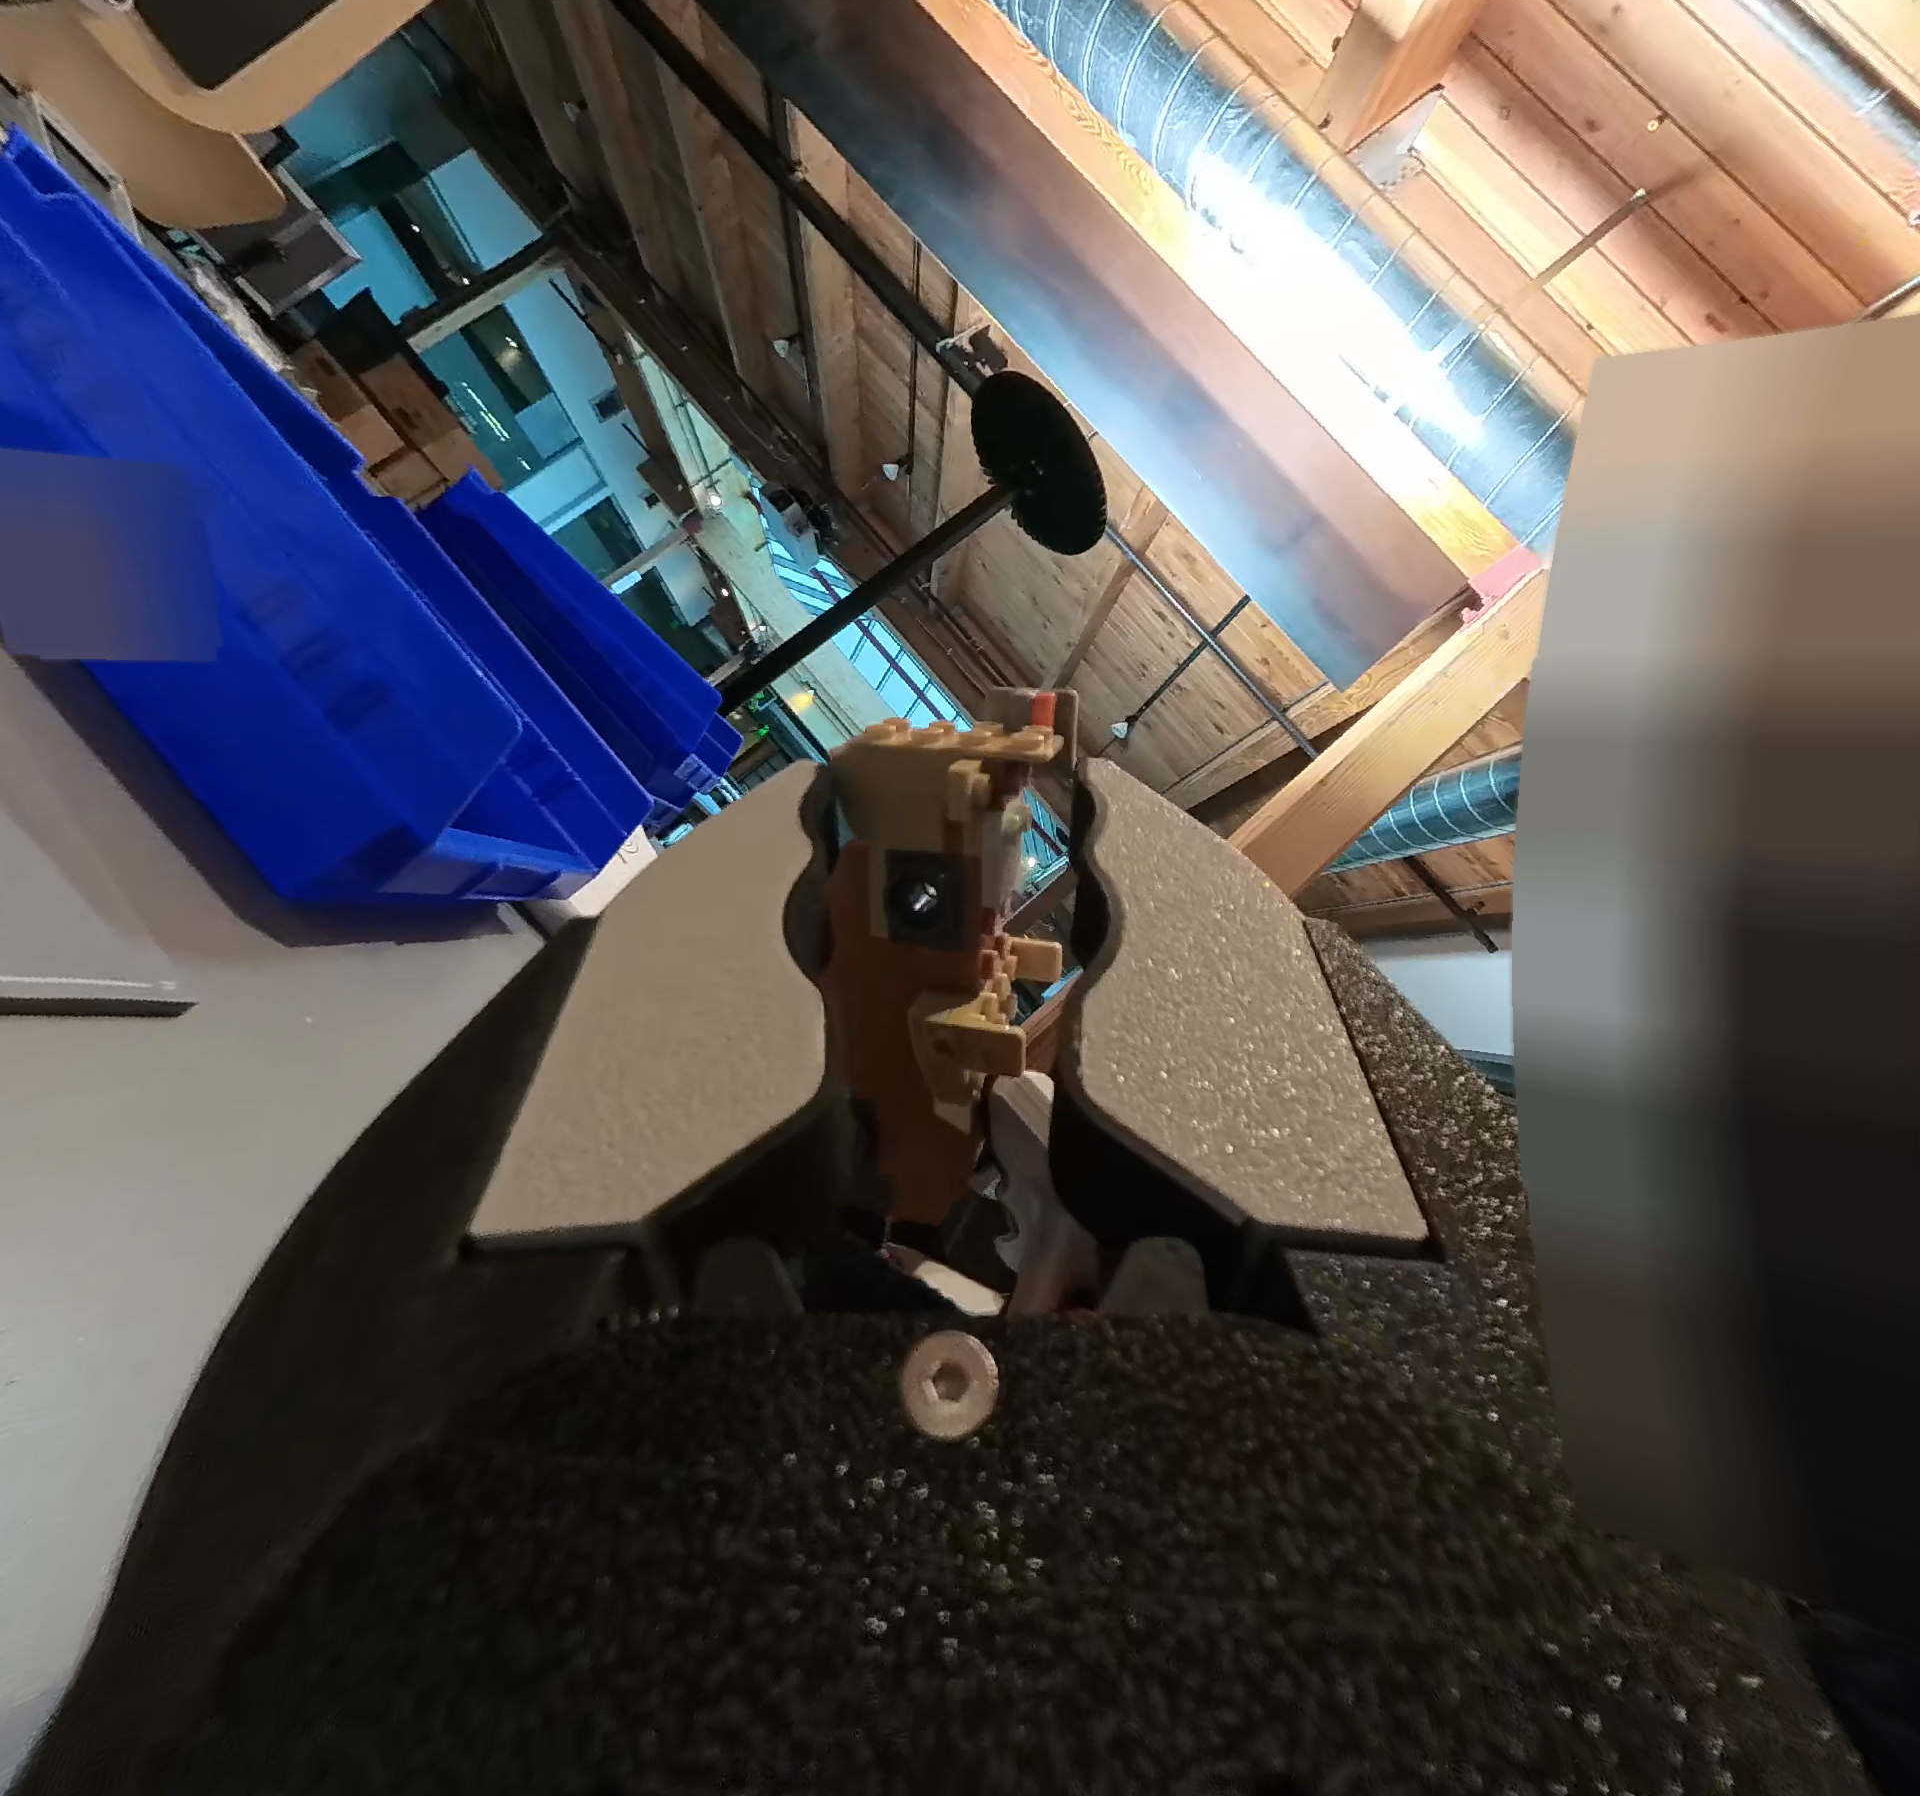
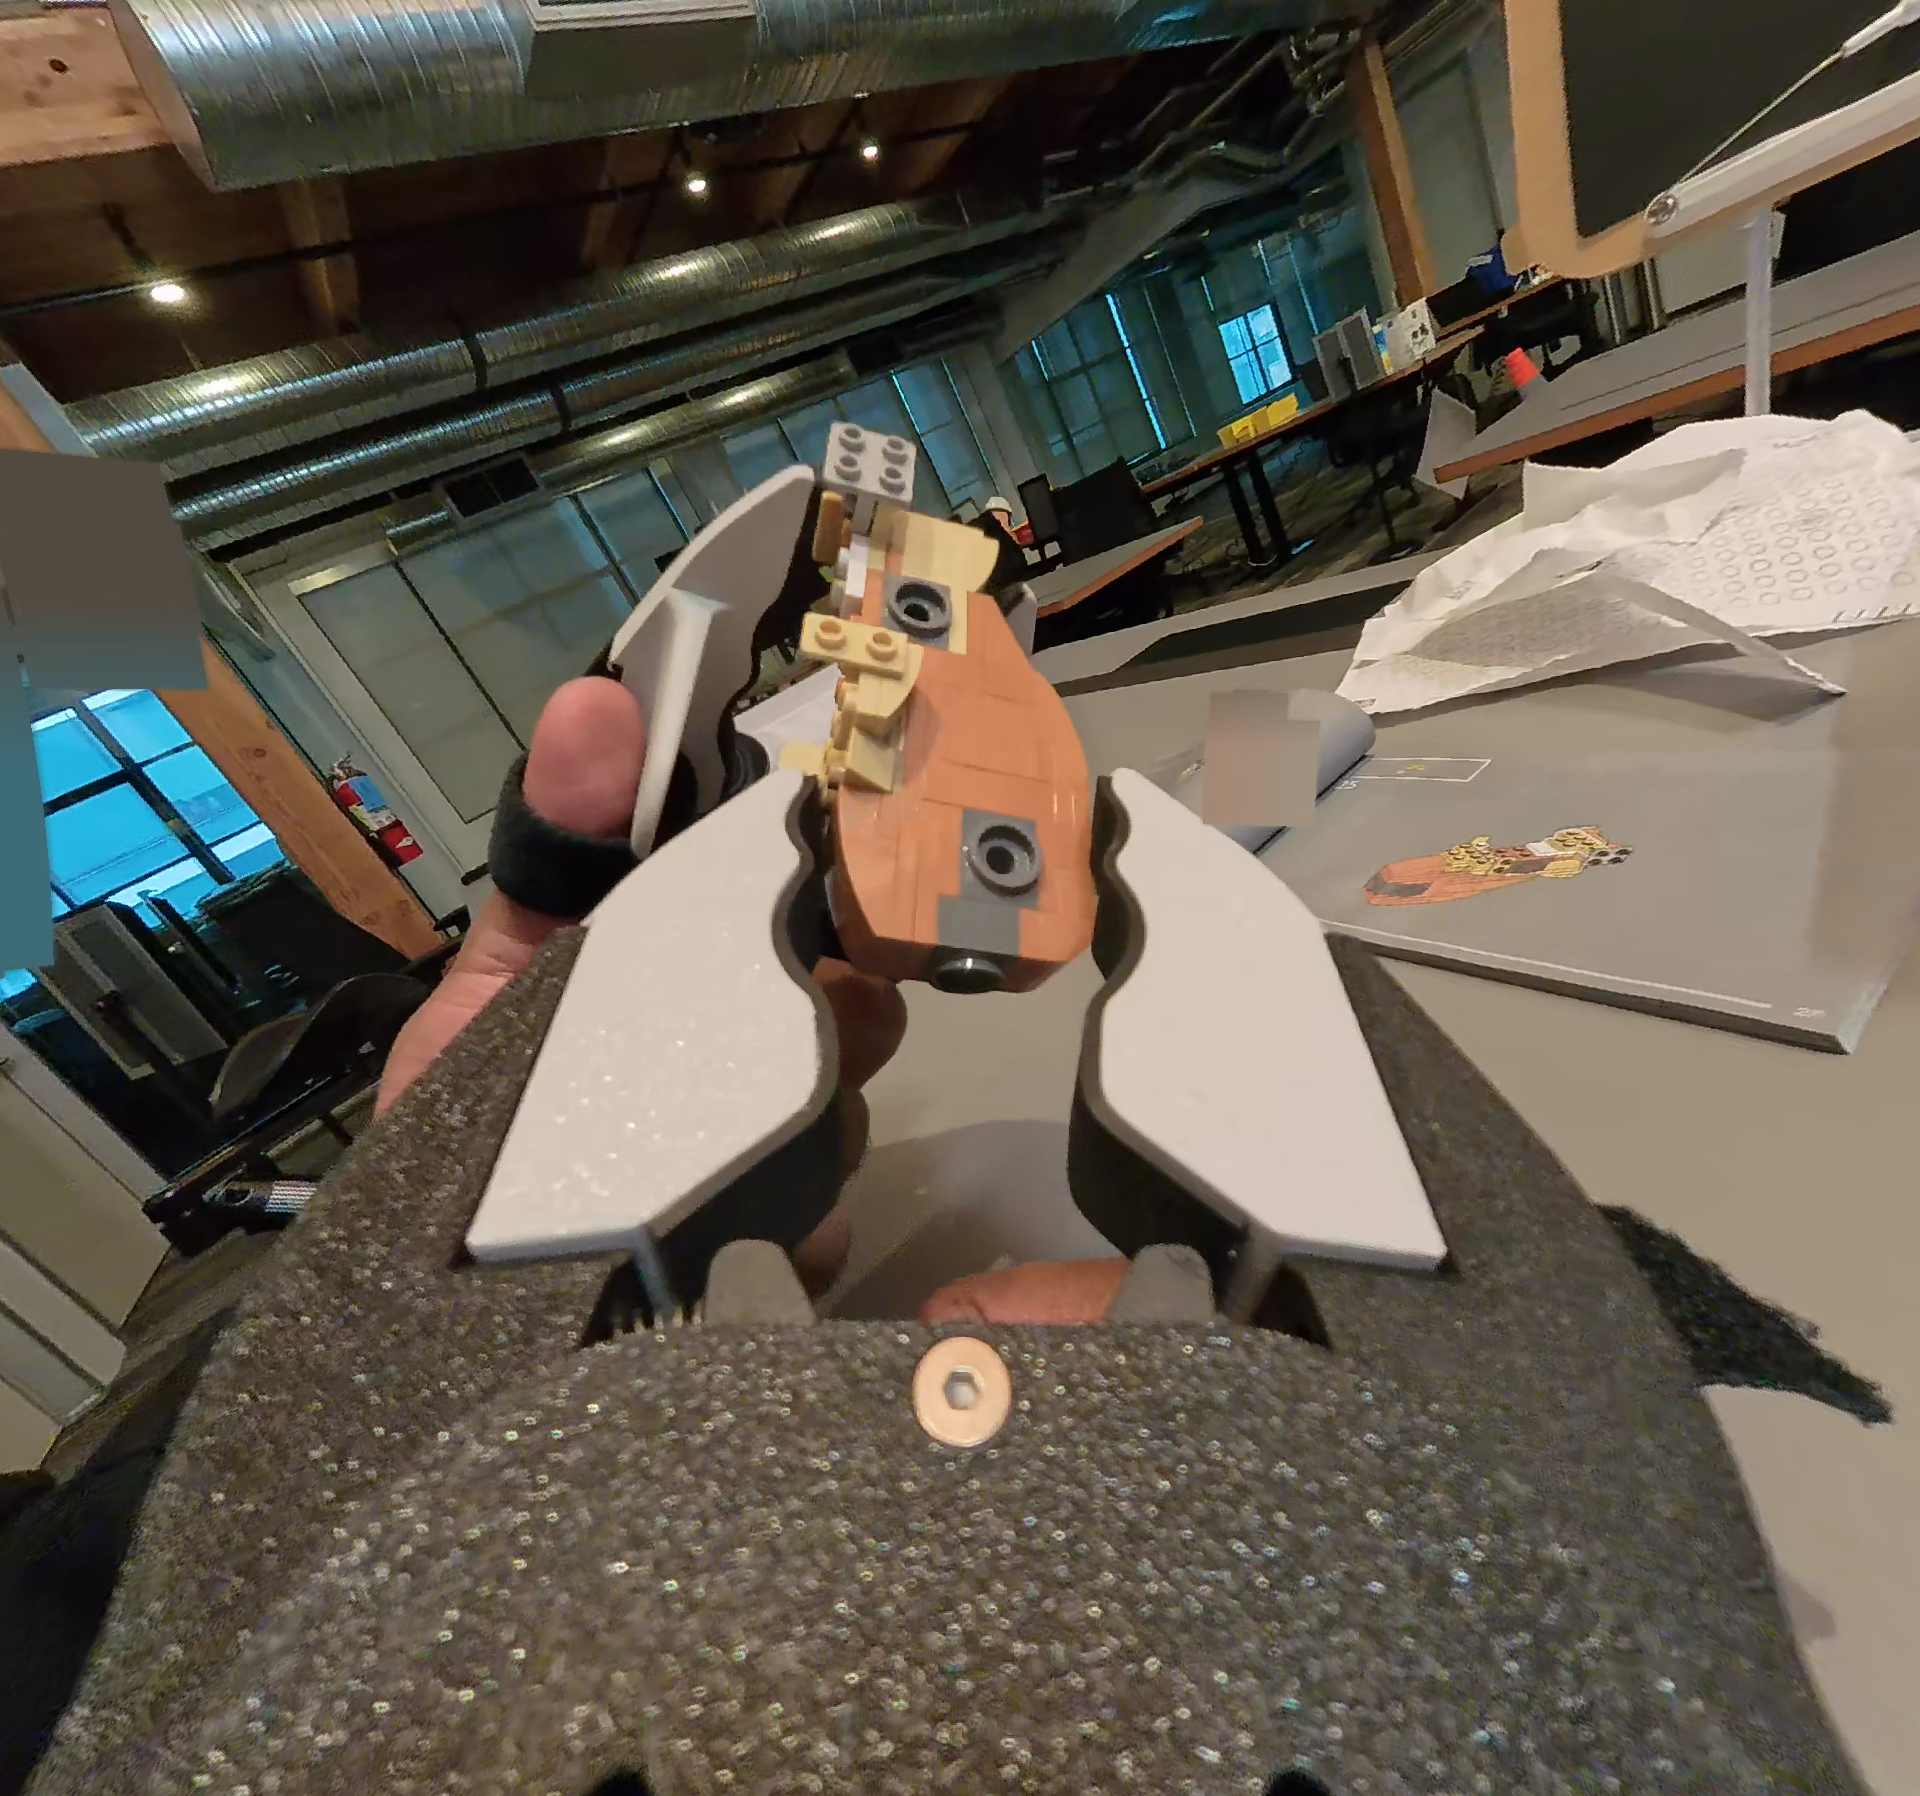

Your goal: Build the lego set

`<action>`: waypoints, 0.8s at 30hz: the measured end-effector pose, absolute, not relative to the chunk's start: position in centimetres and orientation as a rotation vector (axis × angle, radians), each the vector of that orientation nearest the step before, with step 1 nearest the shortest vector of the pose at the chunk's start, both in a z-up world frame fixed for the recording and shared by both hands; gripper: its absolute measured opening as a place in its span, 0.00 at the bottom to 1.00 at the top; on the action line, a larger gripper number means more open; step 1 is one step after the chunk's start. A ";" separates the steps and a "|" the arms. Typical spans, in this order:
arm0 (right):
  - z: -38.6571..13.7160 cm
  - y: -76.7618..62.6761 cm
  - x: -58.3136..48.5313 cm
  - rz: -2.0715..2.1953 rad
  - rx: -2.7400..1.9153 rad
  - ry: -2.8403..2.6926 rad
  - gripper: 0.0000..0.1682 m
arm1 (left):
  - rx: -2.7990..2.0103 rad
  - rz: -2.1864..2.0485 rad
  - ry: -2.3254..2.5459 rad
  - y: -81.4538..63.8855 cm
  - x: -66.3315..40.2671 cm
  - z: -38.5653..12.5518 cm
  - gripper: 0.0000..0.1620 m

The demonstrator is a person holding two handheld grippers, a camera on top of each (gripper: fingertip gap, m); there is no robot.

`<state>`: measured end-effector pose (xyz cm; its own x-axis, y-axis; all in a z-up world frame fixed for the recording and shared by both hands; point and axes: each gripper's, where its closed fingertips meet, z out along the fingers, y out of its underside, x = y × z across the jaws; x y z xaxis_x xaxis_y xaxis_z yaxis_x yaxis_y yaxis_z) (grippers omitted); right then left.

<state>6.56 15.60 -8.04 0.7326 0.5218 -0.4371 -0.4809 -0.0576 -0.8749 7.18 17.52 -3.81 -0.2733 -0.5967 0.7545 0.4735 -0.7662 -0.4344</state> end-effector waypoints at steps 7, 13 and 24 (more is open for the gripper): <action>-7.6 15.3 6.6 0.834 -1.379 -0.035 0.30 | -1.267 -2.083 0.149 17.3 7.1 -3.5 0.23; -7.3 15.1 6.8 0.857 -1.363 -0.020 0.30 | -1.261 -2.087 0.137 17.2 7.2 -3.5 0.21; -7.5 14.8 6.7 0.863 -1.382 -0.024 0.30 | -1.228 -2.129 0.139 16.9 7.3 -3.4 0.20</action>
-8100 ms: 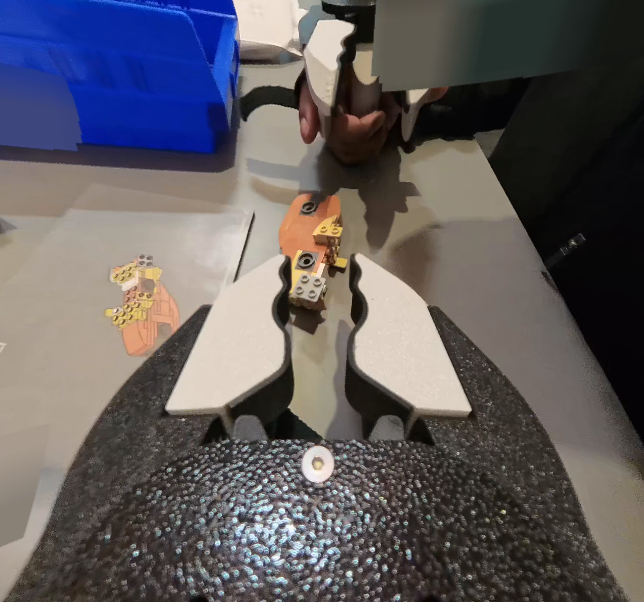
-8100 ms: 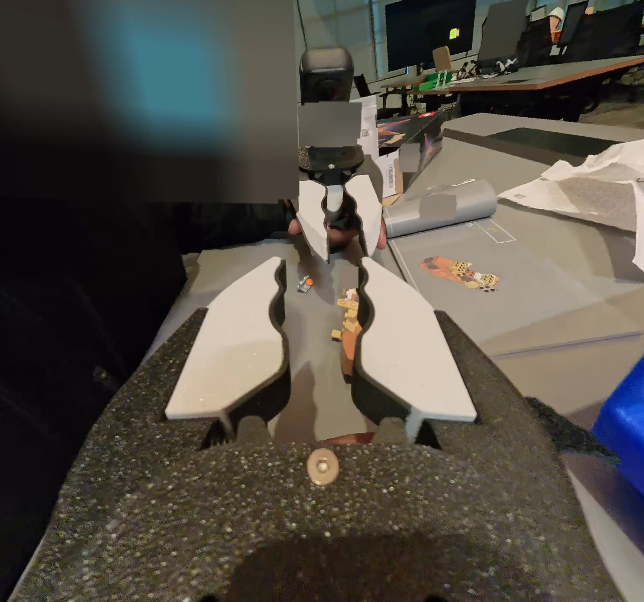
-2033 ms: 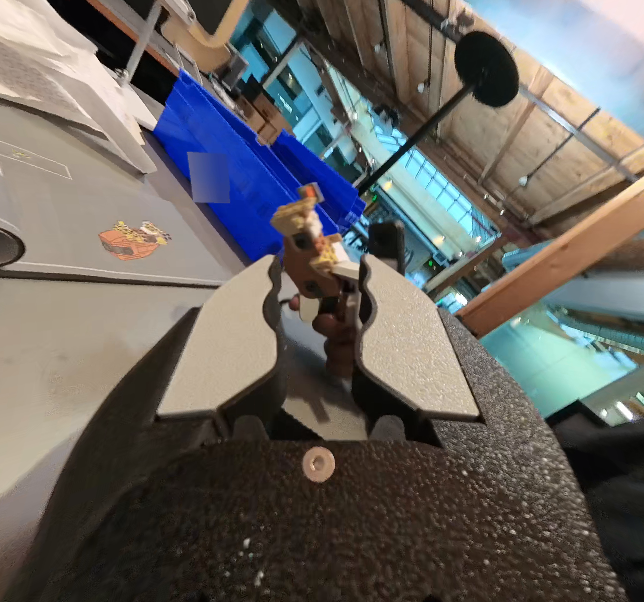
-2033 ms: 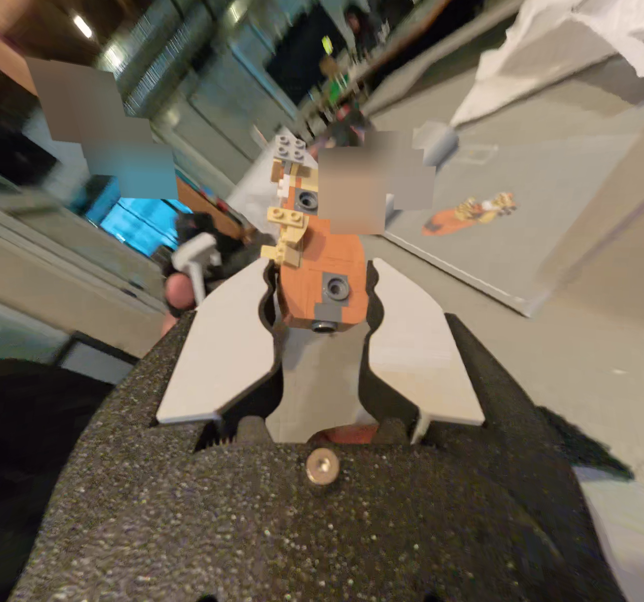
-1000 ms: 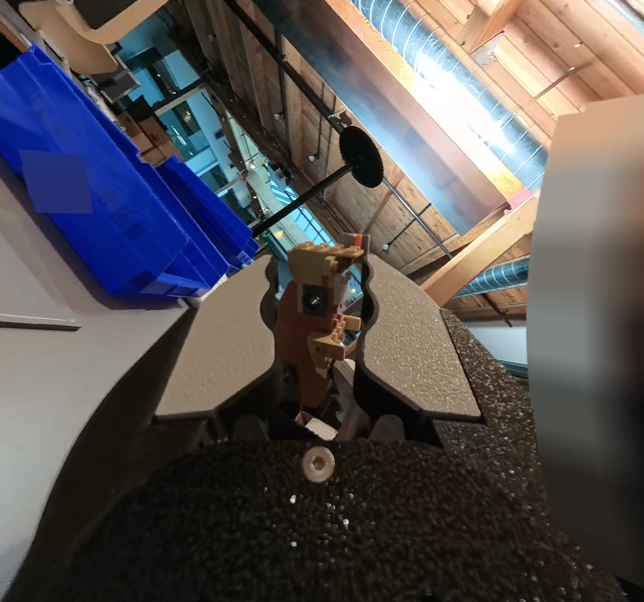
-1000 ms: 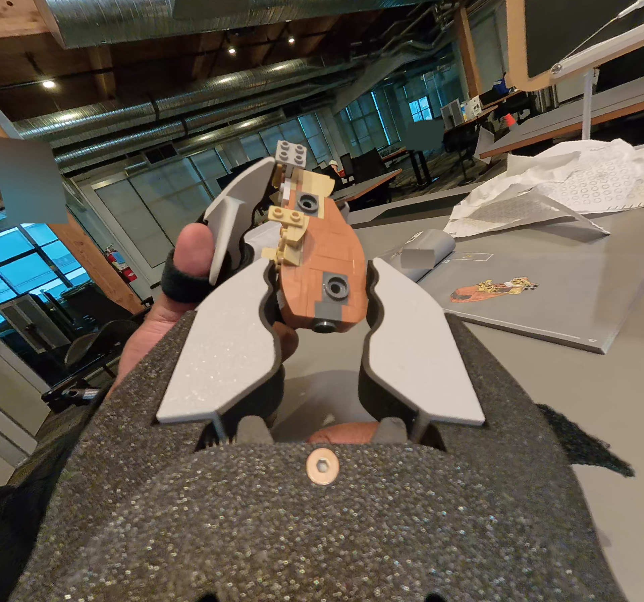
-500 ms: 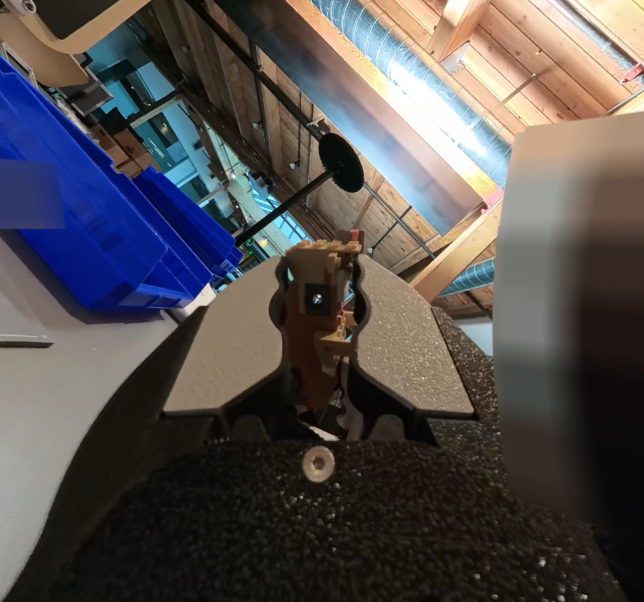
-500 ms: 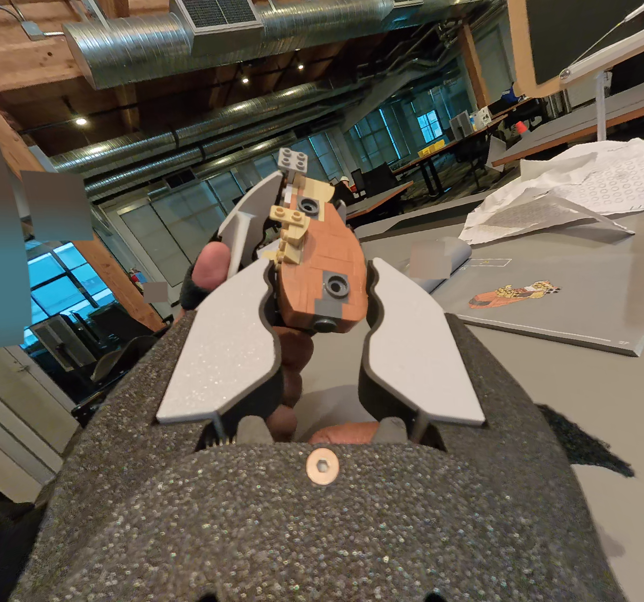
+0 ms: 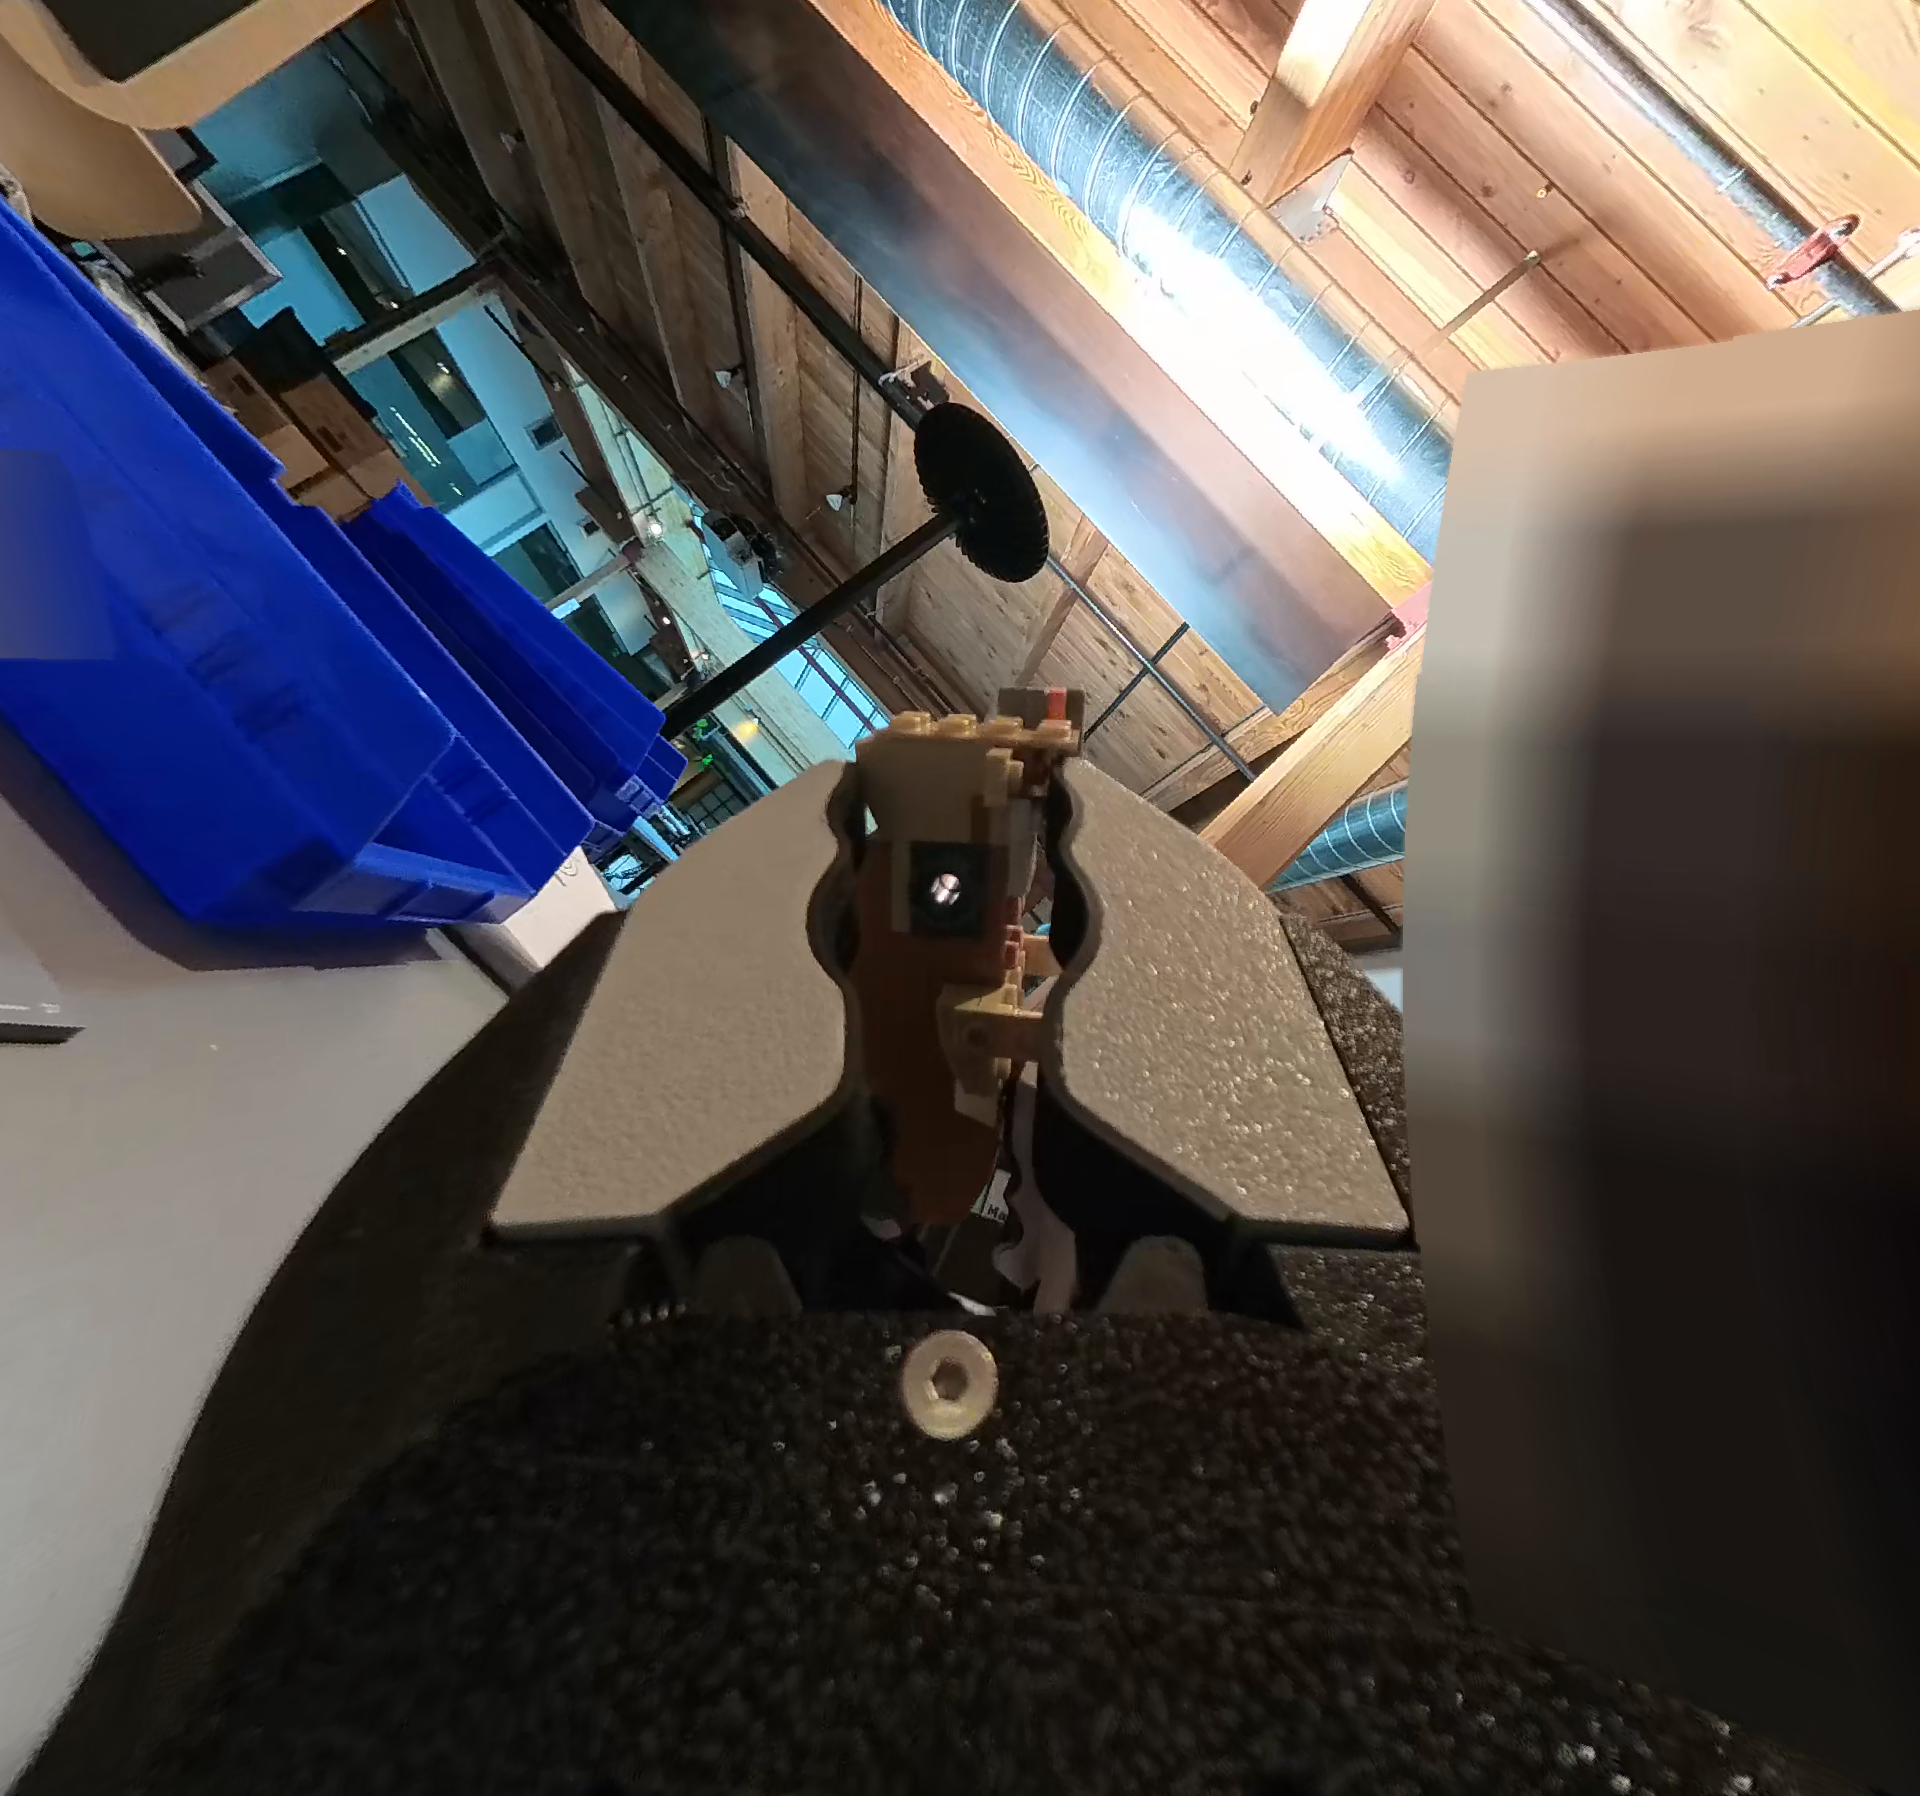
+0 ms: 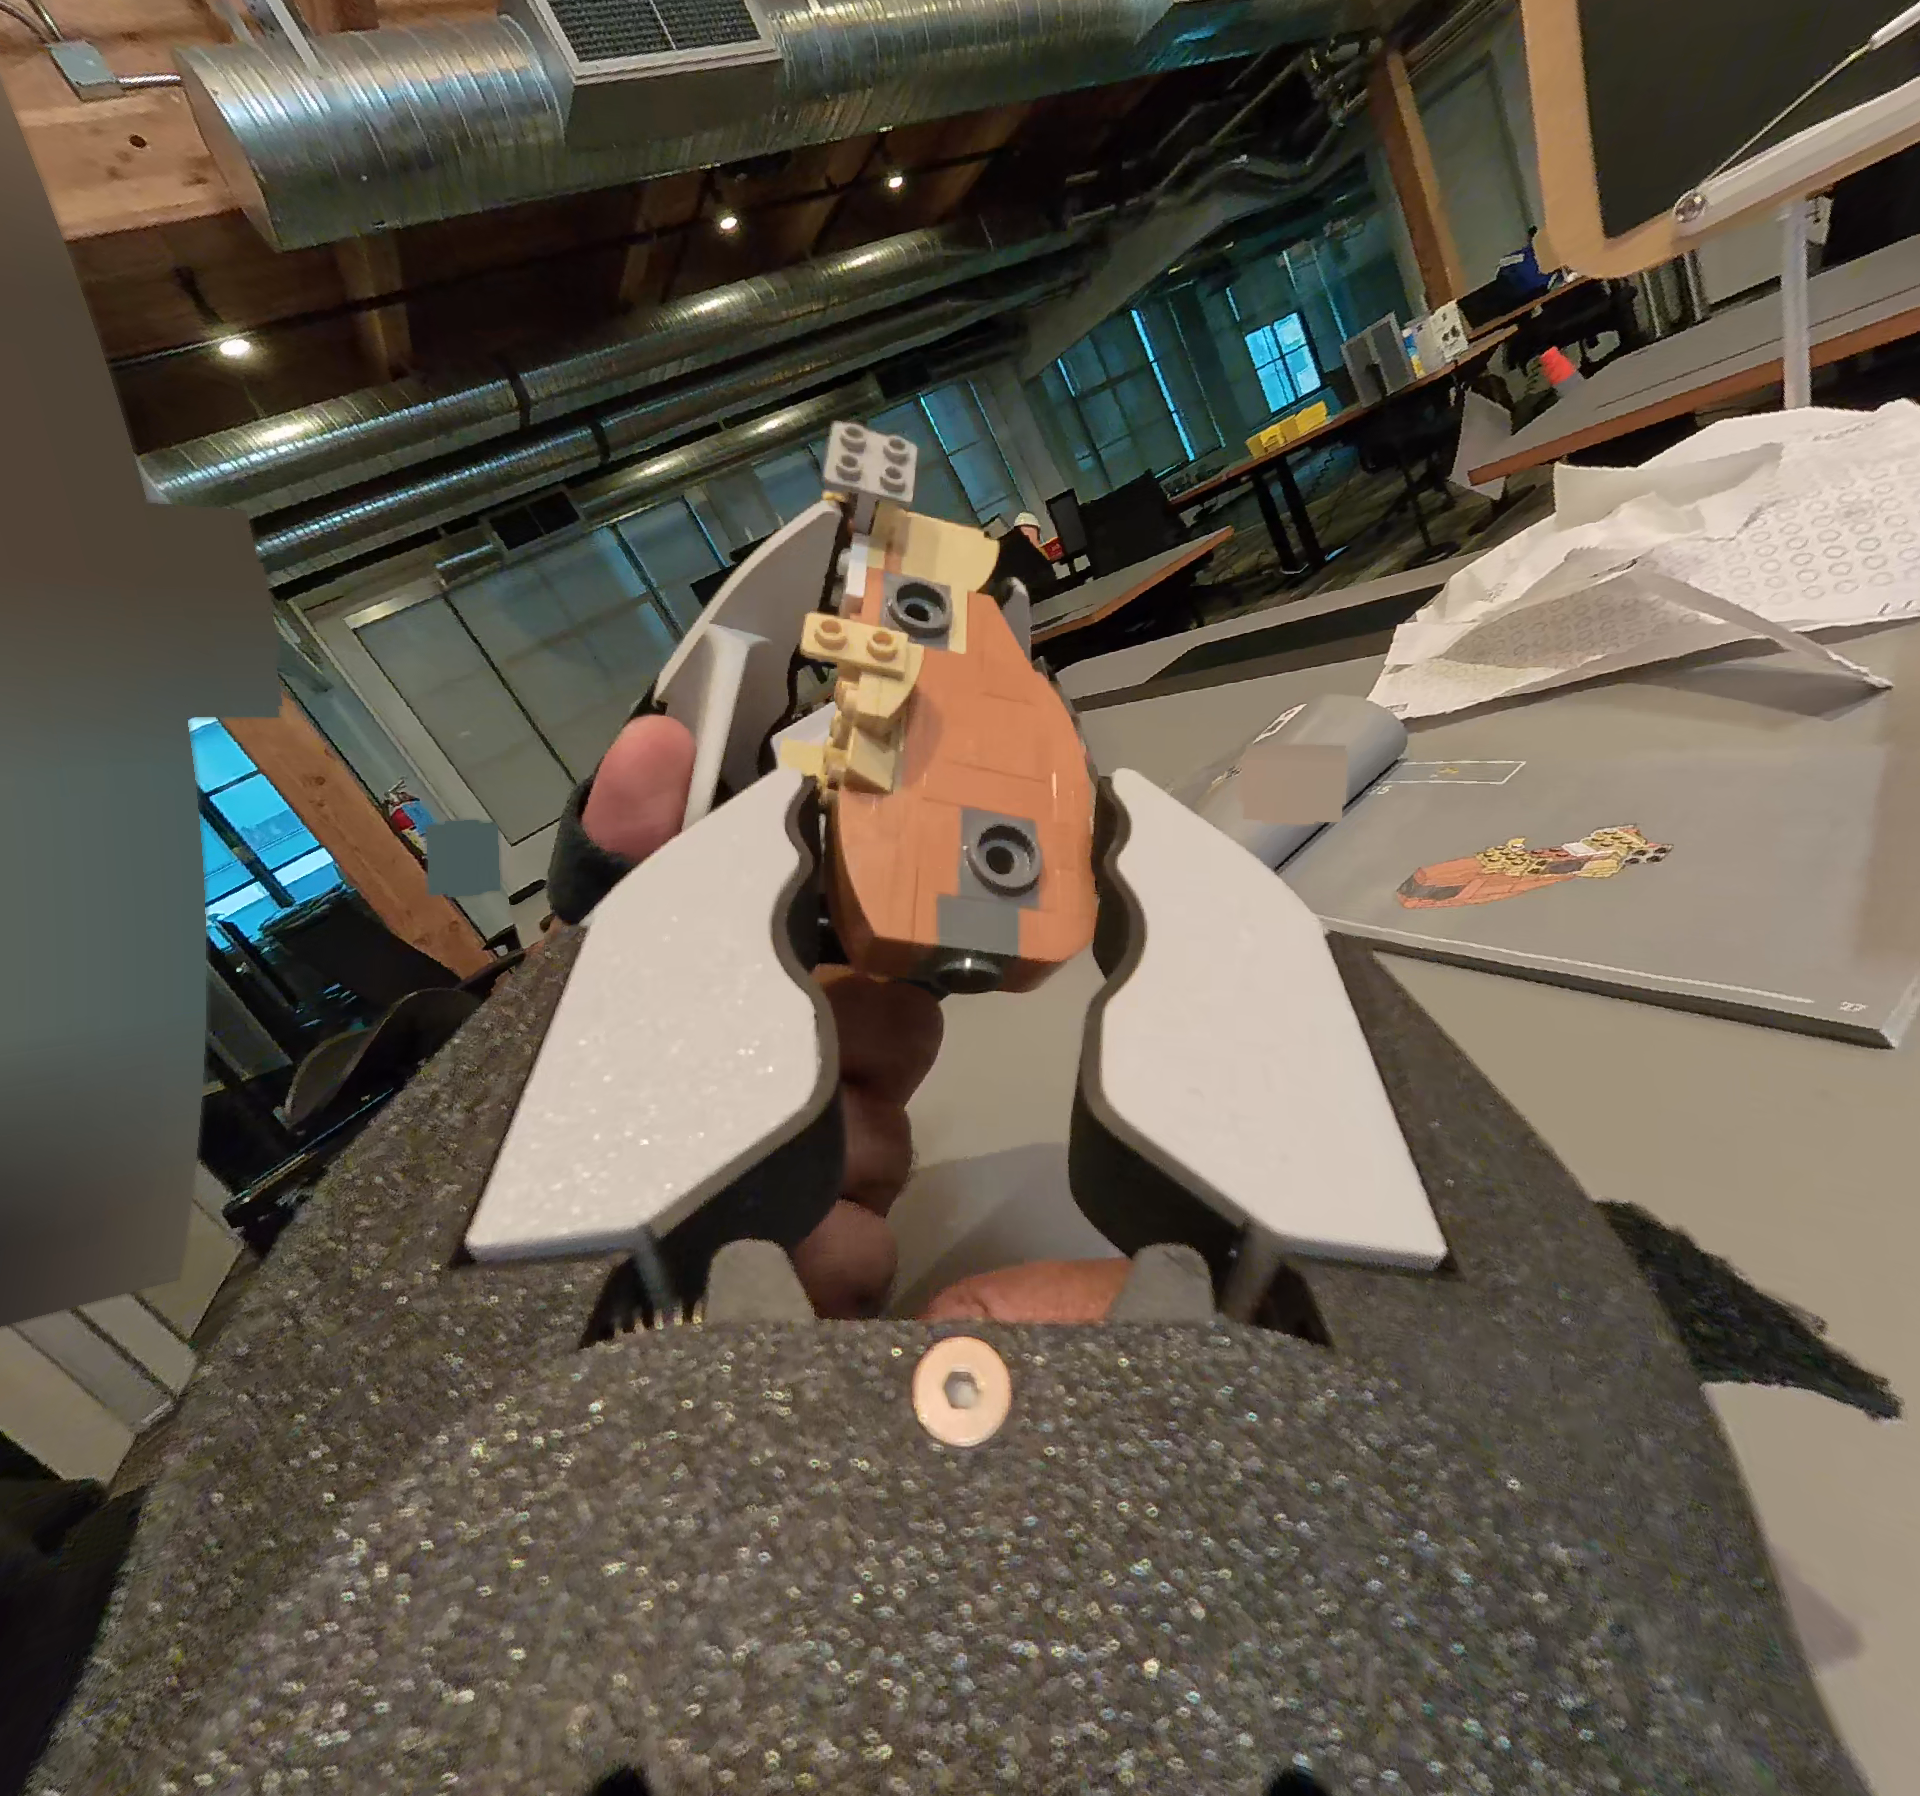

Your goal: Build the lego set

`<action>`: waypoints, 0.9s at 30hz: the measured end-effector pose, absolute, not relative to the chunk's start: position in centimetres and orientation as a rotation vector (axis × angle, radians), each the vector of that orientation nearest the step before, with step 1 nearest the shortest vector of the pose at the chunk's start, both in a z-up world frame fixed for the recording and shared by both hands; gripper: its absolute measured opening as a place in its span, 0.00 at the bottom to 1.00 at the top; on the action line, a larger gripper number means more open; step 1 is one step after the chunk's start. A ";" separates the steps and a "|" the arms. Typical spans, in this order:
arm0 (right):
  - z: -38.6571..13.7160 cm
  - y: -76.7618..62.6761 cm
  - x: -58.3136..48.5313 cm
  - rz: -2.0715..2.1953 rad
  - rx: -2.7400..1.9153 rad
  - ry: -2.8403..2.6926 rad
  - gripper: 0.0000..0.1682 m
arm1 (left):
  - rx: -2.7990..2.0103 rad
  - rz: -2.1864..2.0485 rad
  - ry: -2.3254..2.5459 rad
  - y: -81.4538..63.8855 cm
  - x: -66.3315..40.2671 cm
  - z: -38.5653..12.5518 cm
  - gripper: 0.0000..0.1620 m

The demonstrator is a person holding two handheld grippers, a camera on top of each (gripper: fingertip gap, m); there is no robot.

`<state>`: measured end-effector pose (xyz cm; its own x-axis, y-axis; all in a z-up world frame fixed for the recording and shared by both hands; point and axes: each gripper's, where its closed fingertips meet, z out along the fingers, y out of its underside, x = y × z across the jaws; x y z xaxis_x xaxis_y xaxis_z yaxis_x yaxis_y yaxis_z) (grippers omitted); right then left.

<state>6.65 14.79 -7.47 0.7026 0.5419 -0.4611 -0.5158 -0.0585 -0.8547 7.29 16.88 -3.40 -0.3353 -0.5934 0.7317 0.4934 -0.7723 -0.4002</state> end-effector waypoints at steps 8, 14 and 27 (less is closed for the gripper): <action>-8.0 13.2 7.4 0.926 -1.425 -0.088 0.30 | -1.316 -1.945 0.259 16.7 7.6 -3.8 0.20; -5.4 12.3 9.7 0.838 -1.426 -0.261 0.27 | -1.391 -1.636 0.474 16.3 7.9 -4.5 0.20; -3.3 12.9 8.2 0.983 -1.435 -0.542 0.21 | -1.333 -1.384 0.703 13.8 7.9 -4.2 0.20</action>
<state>8.18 12.89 -3.32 0.5259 0.8154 -0.2420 -0.2299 -0.1376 -0.9634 7.87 13.84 -4.19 0.1612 -0.9277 0.3367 0.2754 -0.2854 -0.9180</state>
